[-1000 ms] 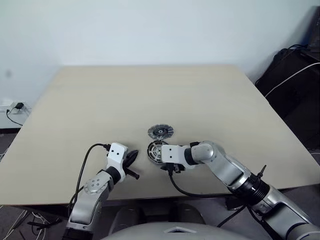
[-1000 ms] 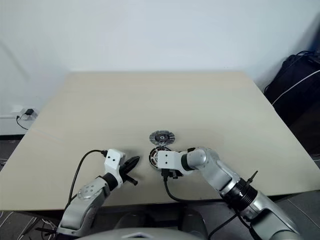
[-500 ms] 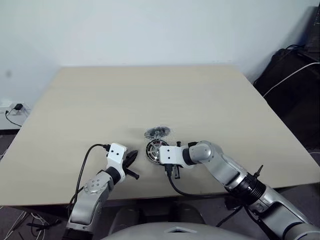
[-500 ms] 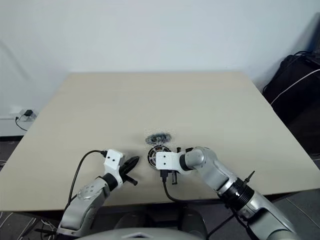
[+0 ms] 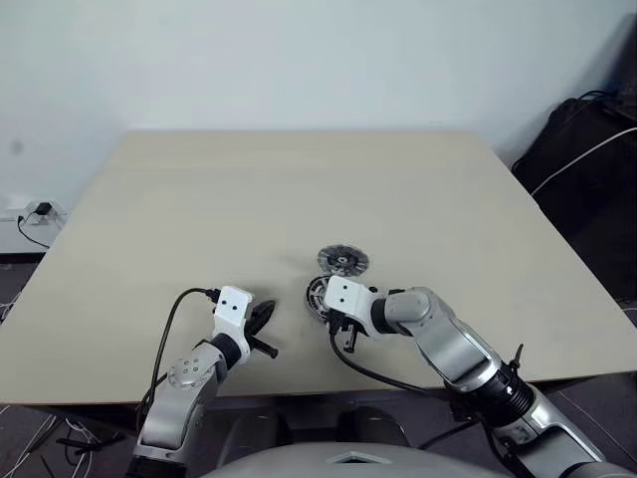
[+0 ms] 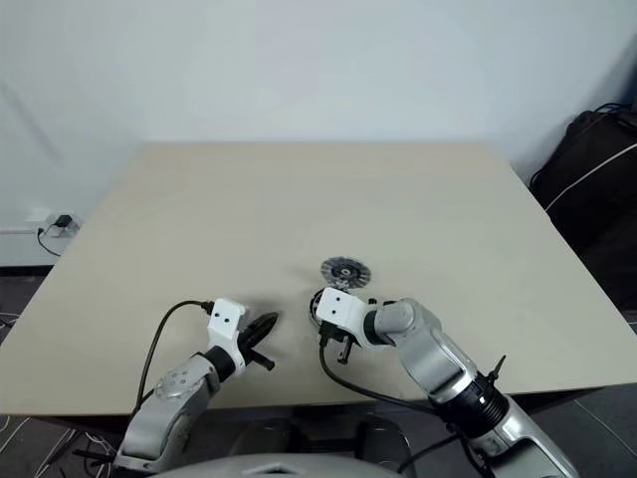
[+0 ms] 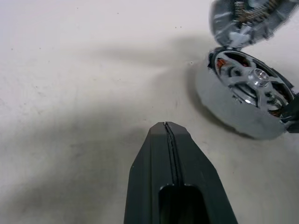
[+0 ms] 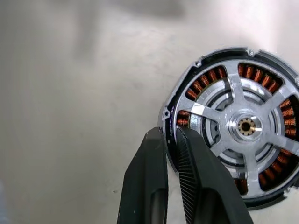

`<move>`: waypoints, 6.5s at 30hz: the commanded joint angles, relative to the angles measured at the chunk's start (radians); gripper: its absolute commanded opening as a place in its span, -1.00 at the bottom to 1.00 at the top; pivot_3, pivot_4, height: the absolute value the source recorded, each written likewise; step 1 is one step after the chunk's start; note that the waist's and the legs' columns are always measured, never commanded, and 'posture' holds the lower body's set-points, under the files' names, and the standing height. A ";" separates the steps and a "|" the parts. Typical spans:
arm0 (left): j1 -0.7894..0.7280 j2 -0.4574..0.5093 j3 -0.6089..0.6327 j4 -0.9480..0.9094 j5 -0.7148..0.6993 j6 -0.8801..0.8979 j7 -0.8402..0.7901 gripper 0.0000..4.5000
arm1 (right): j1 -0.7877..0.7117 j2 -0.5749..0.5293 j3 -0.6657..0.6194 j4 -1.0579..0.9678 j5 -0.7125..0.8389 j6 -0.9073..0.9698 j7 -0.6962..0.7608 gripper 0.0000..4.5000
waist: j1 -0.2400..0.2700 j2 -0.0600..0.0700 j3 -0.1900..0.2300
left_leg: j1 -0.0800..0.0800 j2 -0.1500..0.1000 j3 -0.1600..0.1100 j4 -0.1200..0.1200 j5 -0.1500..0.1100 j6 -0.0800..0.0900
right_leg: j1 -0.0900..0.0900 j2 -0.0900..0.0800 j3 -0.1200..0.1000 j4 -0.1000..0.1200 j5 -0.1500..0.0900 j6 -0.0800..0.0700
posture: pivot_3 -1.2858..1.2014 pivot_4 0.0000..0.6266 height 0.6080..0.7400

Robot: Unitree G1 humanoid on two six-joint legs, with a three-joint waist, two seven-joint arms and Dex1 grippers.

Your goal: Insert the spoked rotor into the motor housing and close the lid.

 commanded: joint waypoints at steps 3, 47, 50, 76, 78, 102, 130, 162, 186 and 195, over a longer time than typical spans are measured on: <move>-0.008 -0.008 -0.005 -0.004 -0.005 -0.015 -0.001 -1.00 | 0.014 0.094 -0.096 -0.114 0.050 0.315 -0.117 -0.97 | 0.001 0.001 -0.001 | 0.000 0.000 0.000 0.000 0.000 0.000 | 0.000 0.000 0.000 0.000 0.000 0.000 | 0.03 -1.00 1.00; -0.022 0.000 -0.003 0.003 -0.008 -0.012 -0.010 -1.00 | -0.157 -0.306 0.251 0.001 -0.055 -0.334 0.055 -0.14 | -0.018 0.000 0.001 | 0.000 0.000 0.000 0.000 0.000 0.001 | 0.000 0.001 -0.001 -0.001 0.000 0.001 | 0.03 -1.00 1.00; -0.021 -0.001 -0.003 0.003 -0.007 -0.012 -0.009 -1.00 | -0.158 -0.297 0.254 0.031 -0.094 -0.364 0.070 -0.14 | -0.016 0.000 0.001 | 0.000 0.000 0.000 0.000 0.000 0.001 | 0.000 0.001 -0.001 -0.001 0.000 0.001 | 0.03 -1.00 1.00; -0.020 -0.015 -0.010 0.013 -0.007 -0.017 -0.006 -1.00 | -0.072 -0.108 0.067 -0.058 -0.038 0.008 0.075 -0.96 | -0.011 -0.003 -0.001 | 0.000 0.001 0.000 0.000 0.000 0.000 | 0.000 0.001 -0.001 0.000 0.001 0.000 | 0.03 -1.00 1.00; -0.021 -0.016 -0.010 0.016 -0.007 -0.019 -0.006 -1.00 | -0.074 -0.088 0.057 -0.068 -0.017 0.052 0.064 -0.96 | -0.011 -0.003 -0.001 | 0.000 0.001 0.000 0.000 0.000 0.000 | 0.000 0.001 -0.001 0.000 0.000 -0.001 | 0.03 -1.00 1.00; -0.026 -0.003 -0.002 0.013 -0.010 -0.016 -0.010 -1.00 | -0.138 0.163 -0.158 -0.147 0.245 0.083 -0.127 0.19 | -0.017 -0.002 0.000 | 0.000 0.001 0.000 0.000 0.000 0.000 | 0.000 0.001 -0.001 -0.001 0.000 0.000 | 0.03 -1.00 1.00; -0.055 0.079 -0.061 0.031 0.067 -0.169 -0.090 -1.00 | 0.148 -0.366 -0.266 -0.203 0.156 -0.121 -0.093 -0.99 | -0.027 0.000 0.001 | 0.002 0.003 0.001 -0.002 -0.002 0.004 | 0.000 0.003 -0.002 0.000 -0.001 -0.002 | 0.03 -1.00 1.00; -0.053 0.093 -0.054 0.056 0.059 -0.214 -0.131 -1.00 | 0.123 -0.168 -0.254 -0.119 0.355 -0.282 -0.023 -0.99 | -0.001 0.000 0.002 | 0.000 0.002 0.001 0.000 -0.002 0.003 | 0.000 0.002 -0.001 -0.002 0.000 0.000 | 0.03 -1.00 1.00; -0.045 0.082 -0.049 0.048 0.061 -0.210 -0.114 -1.00 | 0.032 -0.013 -0.155 0.198 0.308 -0.347 -0.044 -0.99 | -0.002 0.000 0.001 | 0.000 0.002 0.001 0.001 -0.001 0.003 | 0.001 0.001 -0.001 -0.001 0.000 0.000 | 0.03 -1.00 1.00; -0.037 0.080 -0.046 0.049 0.060 -0.215 -0.104 -1.00 | 0.075 -0.014 -0.187 0.129 0.299 -0.366 -0.078 -0.99 | -0.002 0.001 0.000 | 0.000 0.002 0.001 0.001 -0.001 0.003 | 0.001 0.001 -0.001 -0.001 0.000 0.000 | 0.03 -1.00 1.00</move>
